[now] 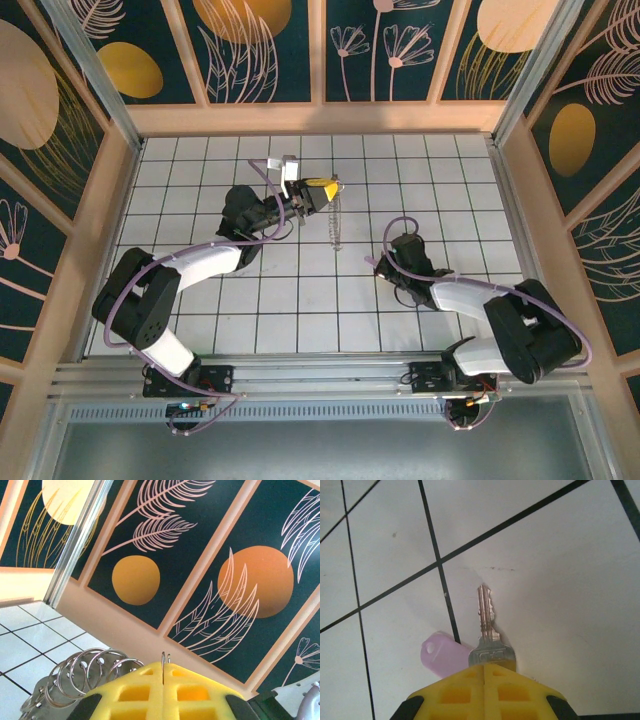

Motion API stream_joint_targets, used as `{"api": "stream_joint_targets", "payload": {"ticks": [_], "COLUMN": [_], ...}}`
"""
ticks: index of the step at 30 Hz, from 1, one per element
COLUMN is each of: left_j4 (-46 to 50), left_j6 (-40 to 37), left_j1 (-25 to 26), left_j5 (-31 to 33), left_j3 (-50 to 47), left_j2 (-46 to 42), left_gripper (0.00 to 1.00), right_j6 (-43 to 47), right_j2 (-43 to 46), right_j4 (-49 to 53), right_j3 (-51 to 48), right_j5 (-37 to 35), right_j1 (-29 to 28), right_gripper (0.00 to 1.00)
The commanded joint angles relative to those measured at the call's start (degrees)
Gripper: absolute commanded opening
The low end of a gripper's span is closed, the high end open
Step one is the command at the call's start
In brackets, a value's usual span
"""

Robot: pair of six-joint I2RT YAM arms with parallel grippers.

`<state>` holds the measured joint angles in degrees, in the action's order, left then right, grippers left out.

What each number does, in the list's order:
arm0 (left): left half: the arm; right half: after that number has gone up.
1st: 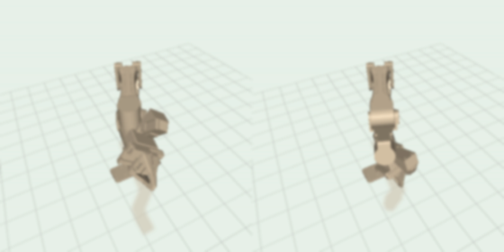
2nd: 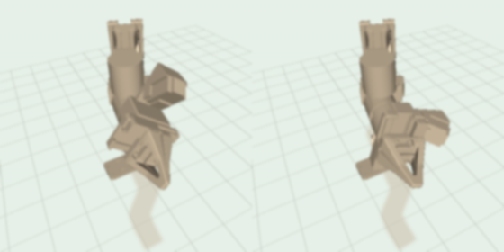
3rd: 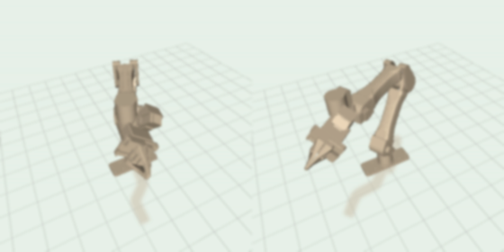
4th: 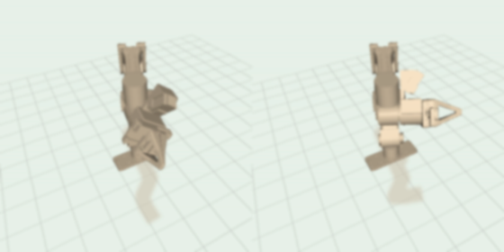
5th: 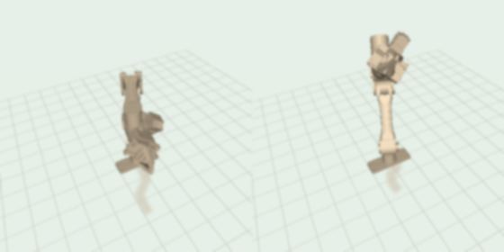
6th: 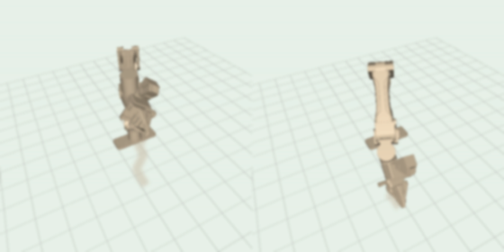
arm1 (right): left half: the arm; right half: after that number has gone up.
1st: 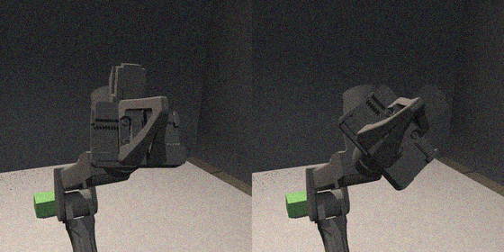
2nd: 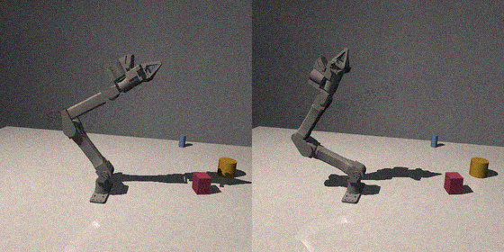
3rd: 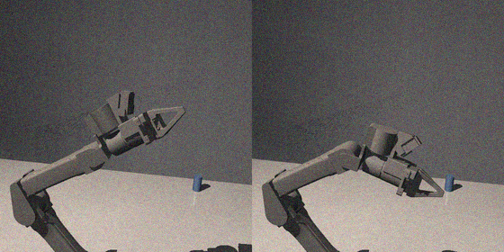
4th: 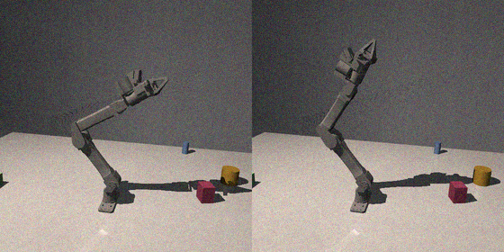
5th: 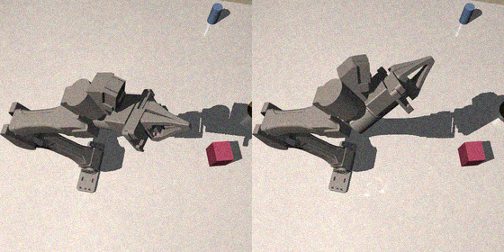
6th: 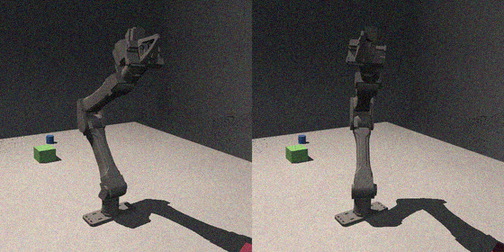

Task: Put the keys on the keyring

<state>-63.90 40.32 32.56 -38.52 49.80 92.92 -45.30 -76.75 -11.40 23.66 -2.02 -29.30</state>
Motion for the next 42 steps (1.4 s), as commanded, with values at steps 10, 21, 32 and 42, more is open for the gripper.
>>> {"api": "stream_joint_targets", "payload": {"ticks": [10, 21, 32, 42], "left_j4": [-0.57, 0.85, 6.67, 18.45], "left_j6": [-1.74, -4.57, -8.2, -14.86], "left_j1": [-0.31, -0.3, -0.28, -0.23], "left_j5": [-2.45, -5.99, -9.14, -6.32], "left_j3": [2.53, 5.61, 12.47, 16.32], "left_j2": [1.52, 2.6, 4.9, 4.9], "left_gripper": [0.0, 0.0, 0.0, 0.0], "right_j6": [12.0, 13.59, 15.1, 17.06], "right_j2": [10.81, 14.52, 13.36, 10.15], "right_j4": [-0.95, -10.95, -27.47, -40.4], "right_j3": [5.65, 7.54, 9.14, 10.27], "right_j5": [-0.01, 16.55, 26.2, 36.42], "right_j1": [2.28, 11.96, 15.49, 16.17], "right_gripper": [0.0, 0.0, 0.0, 0.0]}}
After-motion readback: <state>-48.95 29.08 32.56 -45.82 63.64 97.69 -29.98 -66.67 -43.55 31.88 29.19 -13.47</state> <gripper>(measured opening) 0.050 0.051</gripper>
